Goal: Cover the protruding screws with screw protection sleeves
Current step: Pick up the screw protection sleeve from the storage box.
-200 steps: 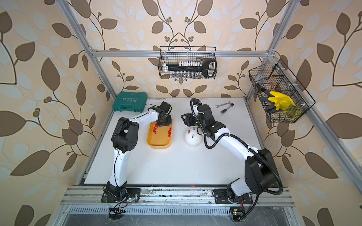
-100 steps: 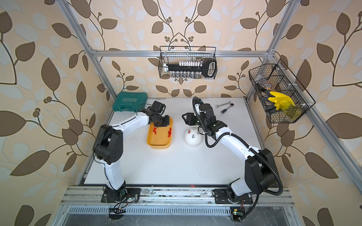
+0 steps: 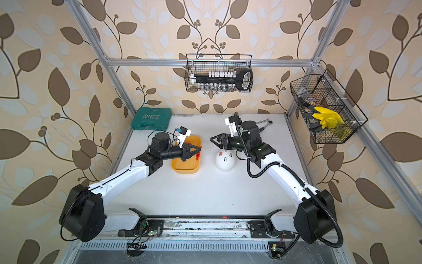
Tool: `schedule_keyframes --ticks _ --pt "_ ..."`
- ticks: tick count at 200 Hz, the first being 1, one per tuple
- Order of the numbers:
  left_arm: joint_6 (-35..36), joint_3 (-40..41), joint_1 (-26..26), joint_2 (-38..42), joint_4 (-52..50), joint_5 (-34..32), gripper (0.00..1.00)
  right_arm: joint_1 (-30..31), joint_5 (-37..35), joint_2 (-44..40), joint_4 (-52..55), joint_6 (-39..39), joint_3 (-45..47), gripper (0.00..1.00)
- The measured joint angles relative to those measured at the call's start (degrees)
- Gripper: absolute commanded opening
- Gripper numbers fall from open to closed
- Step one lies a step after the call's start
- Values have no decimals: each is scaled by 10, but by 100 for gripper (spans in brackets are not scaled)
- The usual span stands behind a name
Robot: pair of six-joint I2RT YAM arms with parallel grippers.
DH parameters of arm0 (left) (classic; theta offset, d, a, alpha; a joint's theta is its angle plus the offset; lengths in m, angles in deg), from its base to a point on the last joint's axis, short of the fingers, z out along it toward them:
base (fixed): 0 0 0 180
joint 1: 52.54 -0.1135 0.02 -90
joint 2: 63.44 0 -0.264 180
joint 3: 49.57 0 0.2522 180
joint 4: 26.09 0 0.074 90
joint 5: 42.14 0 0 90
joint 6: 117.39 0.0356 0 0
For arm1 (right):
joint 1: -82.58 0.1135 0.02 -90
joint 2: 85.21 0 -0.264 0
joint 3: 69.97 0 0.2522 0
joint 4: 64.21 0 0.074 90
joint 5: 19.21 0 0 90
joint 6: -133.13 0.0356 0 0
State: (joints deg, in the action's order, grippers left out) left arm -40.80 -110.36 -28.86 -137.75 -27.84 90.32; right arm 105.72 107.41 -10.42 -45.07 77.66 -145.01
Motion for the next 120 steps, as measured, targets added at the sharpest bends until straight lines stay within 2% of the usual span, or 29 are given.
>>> schedule_keyframes --ticks 58,120 --pt "46 26 13 69 80 68 11 8 75 1 67 -5 -16 54" --pt "96 33 38 83 90 86 11 32 130 1 81 4 -39 46"
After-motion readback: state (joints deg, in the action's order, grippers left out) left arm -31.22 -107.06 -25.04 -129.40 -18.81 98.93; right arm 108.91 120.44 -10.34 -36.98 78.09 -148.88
